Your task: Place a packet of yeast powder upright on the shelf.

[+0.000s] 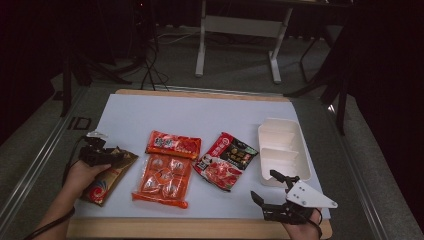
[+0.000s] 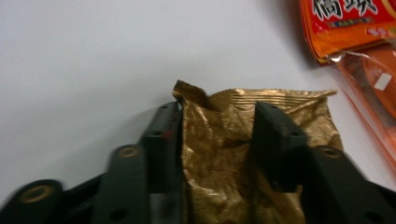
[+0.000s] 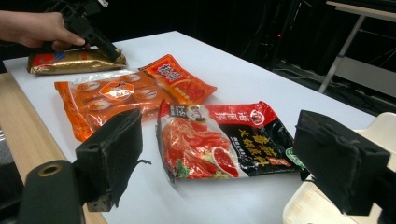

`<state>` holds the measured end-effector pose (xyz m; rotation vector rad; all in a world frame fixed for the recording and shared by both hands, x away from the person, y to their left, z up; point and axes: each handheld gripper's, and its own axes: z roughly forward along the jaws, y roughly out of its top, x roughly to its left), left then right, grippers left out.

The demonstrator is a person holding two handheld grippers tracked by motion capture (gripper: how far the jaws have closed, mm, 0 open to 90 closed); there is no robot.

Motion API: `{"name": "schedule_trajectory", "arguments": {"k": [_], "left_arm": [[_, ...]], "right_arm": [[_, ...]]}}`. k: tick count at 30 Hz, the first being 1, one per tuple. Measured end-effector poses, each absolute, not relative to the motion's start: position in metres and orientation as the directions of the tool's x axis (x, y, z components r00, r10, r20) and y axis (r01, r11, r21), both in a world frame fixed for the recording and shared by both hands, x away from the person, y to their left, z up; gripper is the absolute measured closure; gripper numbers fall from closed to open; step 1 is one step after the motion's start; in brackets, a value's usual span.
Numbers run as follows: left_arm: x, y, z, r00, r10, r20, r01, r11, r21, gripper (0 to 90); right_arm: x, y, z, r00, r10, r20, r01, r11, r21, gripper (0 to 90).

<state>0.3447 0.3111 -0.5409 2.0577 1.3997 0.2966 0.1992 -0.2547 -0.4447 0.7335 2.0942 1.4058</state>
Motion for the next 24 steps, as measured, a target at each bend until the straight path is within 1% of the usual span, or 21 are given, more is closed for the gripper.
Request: {"name": "schedule_trajectory", "arguments": {"k": [1,2,3,4,5,6,10,14,16,24], "left_arm": [[0.344,0.308,-0.539,0.425,0.894,-0.144,0.756,-0.262,0.600,60.8],[0.344,0.303,-0.538,0.434,0.894,-0.109,0.750,-0.291,0.594,65.0],[0.344,0.300,-0.536,0.437,0.896,-0.077,0.748,-0.314,0.585,65.6],[0.344,0.297,-0.536,0.441,0.896,-0.047,0.745,-0.336,0.577,69.9],[0.344,0.294,-0.537,0.451,0.892,-0.022,0.738,-0.359,0.572,76.6],[0.343,0.293,-0.538,0.450,0.893,-0.006,0.734,-0.366,0.573,79.1],[0.342,0.296,-0.538,0.460,0.888,-0.005,0.722,-0.371,0.584,85.9],[0.339,0.300,-0.532,0.453,0.891,-0.012,0.709,-0.353,0.610,88.0],[0.336,0.303,-0.530,0.434,0.901,-0.009,0.710,-0.335,0.620,88.4],[0.323,0.319,-0.513,0.391,0.917,-0.075,0.697,-0.241,0.676,89.2]], "right_arm": [[0.199,-0.255,-0.445,-0.725,0.680,-0.113,0.152,0.318,0.936,15.8],[0.199,-0.255,-0.445,-0.725,0.680,-0.114,0.151,0.318,0.936,15.8],[0.199,-0.254,-0.445,-0.725,0.679,-0.116,0.150,0.320,0.936,15.8],[0.199,-0.254,-0.445,-0.725,0.679,-0.117,0.149,0.320,0.935,16.1],[0.199,-0.254,-0.445,-0.725,0.678,-0.118,0.148,0.321,0.935,16.2],[0.199,-0.254,-0.444,-0.726,0.677,-0.118,0.147,0.321,0.935,16.2],[0.198,-0.255,-0.444,-0.725,0.679,-0.115,0.150,0.319,0.936,16.2],[0.199,-0.256,-0.444,-0.723,0.683,-0.110,0.153,0.313,0.937,16.3],[0.199,-0.256,-0.444,-0.722,0.683,-0.112,0.153,0.315,0.937,16.3],[0.199,-0.256,-0.443,-0.719,0.686,-0.108,0.154,0.309,0.938,16.2]]}}
